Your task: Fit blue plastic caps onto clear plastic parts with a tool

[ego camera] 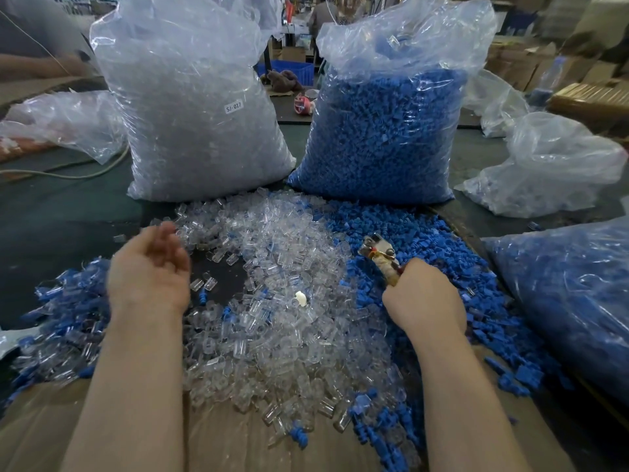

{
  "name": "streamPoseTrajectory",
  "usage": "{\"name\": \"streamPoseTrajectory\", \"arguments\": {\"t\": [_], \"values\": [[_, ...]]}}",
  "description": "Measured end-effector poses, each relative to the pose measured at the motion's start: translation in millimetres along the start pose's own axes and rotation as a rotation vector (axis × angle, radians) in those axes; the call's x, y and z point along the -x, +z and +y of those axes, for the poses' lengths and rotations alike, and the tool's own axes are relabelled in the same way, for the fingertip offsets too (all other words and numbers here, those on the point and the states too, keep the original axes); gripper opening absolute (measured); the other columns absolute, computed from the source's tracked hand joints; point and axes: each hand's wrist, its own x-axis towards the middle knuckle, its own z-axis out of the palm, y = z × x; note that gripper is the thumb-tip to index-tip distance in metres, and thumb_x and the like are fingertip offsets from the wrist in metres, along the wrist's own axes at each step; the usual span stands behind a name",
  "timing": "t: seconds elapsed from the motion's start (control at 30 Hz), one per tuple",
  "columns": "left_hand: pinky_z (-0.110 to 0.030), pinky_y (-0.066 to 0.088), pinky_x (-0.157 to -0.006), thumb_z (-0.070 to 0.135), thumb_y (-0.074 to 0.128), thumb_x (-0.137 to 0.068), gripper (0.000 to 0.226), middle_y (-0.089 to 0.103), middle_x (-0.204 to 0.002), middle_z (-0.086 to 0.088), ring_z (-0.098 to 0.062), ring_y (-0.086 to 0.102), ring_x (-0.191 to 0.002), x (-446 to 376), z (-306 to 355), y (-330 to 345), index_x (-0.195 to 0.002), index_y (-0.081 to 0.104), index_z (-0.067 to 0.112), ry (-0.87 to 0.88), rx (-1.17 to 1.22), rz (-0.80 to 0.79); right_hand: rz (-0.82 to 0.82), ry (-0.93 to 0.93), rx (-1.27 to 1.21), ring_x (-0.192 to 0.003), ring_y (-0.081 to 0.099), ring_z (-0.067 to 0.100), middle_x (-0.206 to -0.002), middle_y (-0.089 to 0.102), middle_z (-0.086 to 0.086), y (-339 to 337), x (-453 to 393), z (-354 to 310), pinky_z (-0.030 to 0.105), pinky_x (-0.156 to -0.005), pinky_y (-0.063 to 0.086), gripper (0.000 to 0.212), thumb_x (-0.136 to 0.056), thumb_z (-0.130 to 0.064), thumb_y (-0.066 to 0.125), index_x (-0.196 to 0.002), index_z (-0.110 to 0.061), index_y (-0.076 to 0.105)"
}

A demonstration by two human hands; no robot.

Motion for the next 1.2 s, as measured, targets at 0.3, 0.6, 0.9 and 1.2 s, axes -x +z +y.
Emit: {"name": "streamPoseTrajectory", "arguments": {"t": [0.3,0.6,0.9,1.2], "values": [[-0.026,0.046,-0.065,0.027,0.069,-0.089,0.012,0.064,-0.095,0.007,-0.010,0.061,-0.083,23,-38,22,-0.100,0.065,0.028,0.231,-1.363,-0.333,-0.007,-0.027,0.036,-0.058,0.042,0.018,-0.095,0.055,0.009,2,-1,-2,0.028,-0.045,0.027,0.024,-0.090,-0.023,0.060,-0.079,-0.015,0.041],[-0.024,0.047,-0.058,0.034,0.070,-0.088,0.008,0.064,-0.082,0.012,-0.006,0.061,-0.065,28,-40,27,-0.092,0.064,0.034,0.279,-1.649,-0.460,0.006,-0.034,0.031,-0.057,0.043,0.017,-0.071,0.047,0.002,4,-2,-4,0.028,-0.045,0.026,0.016,-0.088,-0.022,0.061,-0.086,-0.013,0.047],[-0.020,0.039,-0.051,0.031,0.082,-0.078,0.019,0.065,-0.072,0.010,-0.004,0.060,-0.060,32,-46,30,-0.078,0.063,0.029,0.380,-1.609,-0.388,0.083,-0.044,-0.005,-0.057,0.038,0.016,-0.070,0.041,-0.002,6,-3,-3,0.028,-0.045,0.025,0.026,-0.091,-0.032,0.061,-0.081,-0.018,0.042],[-0.023,0.055,-0.067,0.015,0.077,-0.084,0.019,0.078,-0.085,-0.002,-0.016,0.075,-0.083,38,-43,42,-0.098,0.065,0.013,0.070,-0.856,-0.516,0.093,-0.102,-0.417,-0.074,0.059,0.023,-0.079,0.061,-0.001,3,-6,-8,0.037,-0.065,0.047,0.028,-0.088,-0.050,0.064,-0.089,-0.023,0.054]]}}
